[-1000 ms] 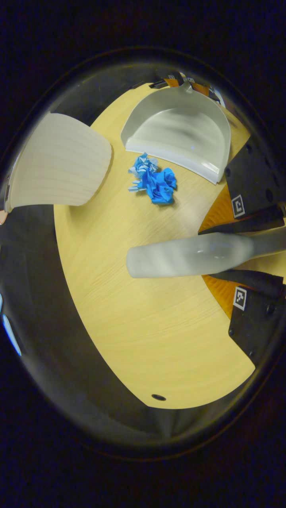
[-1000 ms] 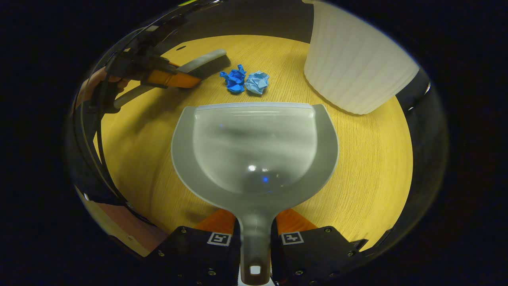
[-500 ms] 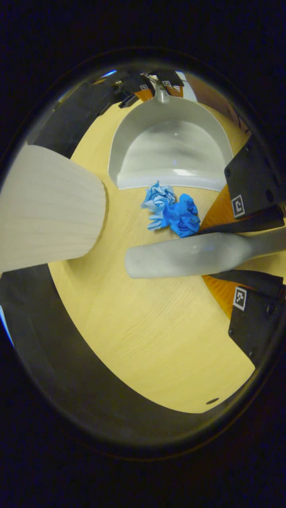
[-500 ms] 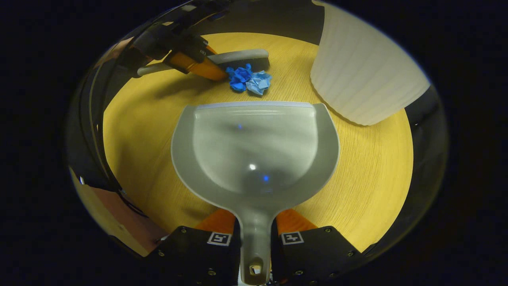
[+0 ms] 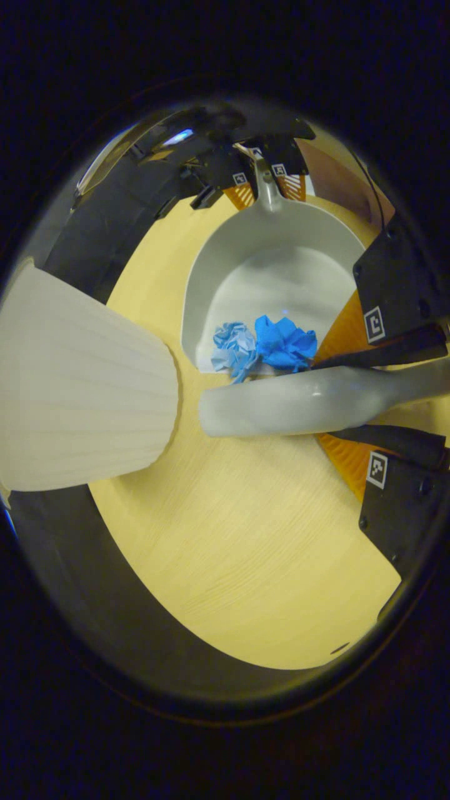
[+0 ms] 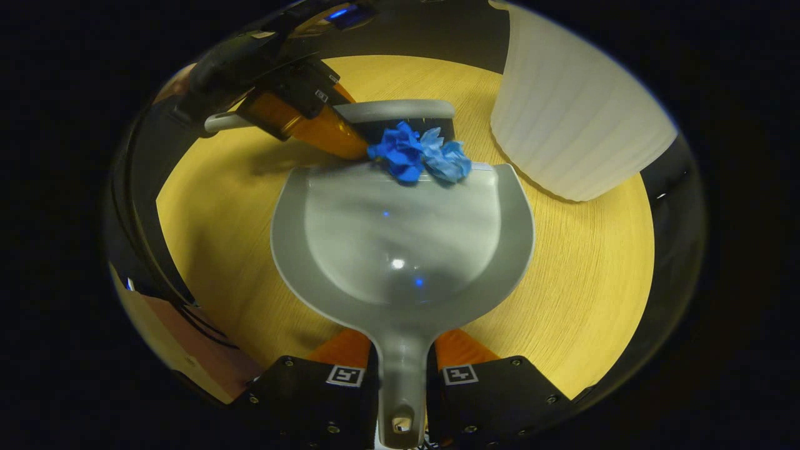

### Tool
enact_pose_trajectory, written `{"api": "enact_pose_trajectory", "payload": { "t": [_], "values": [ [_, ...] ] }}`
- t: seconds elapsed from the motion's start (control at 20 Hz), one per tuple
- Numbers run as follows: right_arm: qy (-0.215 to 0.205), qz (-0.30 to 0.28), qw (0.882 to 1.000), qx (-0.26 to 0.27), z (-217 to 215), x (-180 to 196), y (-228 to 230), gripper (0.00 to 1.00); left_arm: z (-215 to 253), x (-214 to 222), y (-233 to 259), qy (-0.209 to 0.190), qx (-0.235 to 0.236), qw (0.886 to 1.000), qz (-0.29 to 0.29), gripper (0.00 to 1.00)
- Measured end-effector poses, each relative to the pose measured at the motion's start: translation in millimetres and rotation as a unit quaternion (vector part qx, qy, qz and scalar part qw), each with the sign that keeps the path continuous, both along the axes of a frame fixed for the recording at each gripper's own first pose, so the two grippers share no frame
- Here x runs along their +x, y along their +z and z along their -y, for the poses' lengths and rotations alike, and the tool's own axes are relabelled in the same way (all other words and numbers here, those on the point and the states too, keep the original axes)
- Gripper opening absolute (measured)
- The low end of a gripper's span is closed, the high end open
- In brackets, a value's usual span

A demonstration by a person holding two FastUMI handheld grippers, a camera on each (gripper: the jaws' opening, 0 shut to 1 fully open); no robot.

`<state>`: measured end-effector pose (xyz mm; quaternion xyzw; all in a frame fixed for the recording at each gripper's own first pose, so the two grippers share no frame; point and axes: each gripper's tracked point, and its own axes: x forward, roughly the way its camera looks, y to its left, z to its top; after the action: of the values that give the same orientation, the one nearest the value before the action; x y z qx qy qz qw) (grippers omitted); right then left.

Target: Pick up the small broom and dustpan from the desktop, sweep the trash into the dustpan with the broom, and then empty the trash into the garbage bin.

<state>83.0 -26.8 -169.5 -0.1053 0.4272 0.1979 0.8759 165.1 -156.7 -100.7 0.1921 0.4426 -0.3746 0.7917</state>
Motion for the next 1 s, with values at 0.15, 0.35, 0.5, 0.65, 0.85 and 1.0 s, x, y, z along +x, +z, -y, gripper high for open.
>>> {"api": "enact_pose_trajectory", "payload": {
  "t": [0.15, 0.35, 0.5, 0.65, 0.85, 1.0],
  "values": [
    [0.002, 0.005, 1.0, 0.007, -11.5, 16.1, 9.2, 0.31, 14.7, -14.6, -6.6, 0.003, -0.024, 1.0, -0.016, 0.46],
    [0.007, 0.013, 1.0, 0.01, -27.1, 32.1, 10.1, 0.31, 35.3, -33.9, 5.2, 0.011, -0.04, 0.999, -0.021, 0.49],
    [0.004, 0.016, 1.0, 0.012, -25.3, 33.4, 6.7, 0.31, 35.0, -33.2, 7.4, 0.025, -0.044, 0.999, -0.018, 0.5],
    [-0.005, 0.015, 1.0, 0.017, -18.4, 32.8, -0.9, 0.31, 24.3, -37.8, 13.9, 0.033, -0.043, 0.999, -0.001, 0.51],
    [-0.029, 0.011, 0.999, 0.028, -8.8, 32.0, -11.9, 0.31, 4.1, -34.5, 24.9, 0.051, -0.046, 0.998, 0.013, 0.48],
    [-0.05, 0.02, 0.998, 0.032, 0.1, 28.7, -6.0, 0.31, -14.2, -35.3, 37.9, 0.066, -0.045, 0.997, 0.02, 0.49]
  ]
}}
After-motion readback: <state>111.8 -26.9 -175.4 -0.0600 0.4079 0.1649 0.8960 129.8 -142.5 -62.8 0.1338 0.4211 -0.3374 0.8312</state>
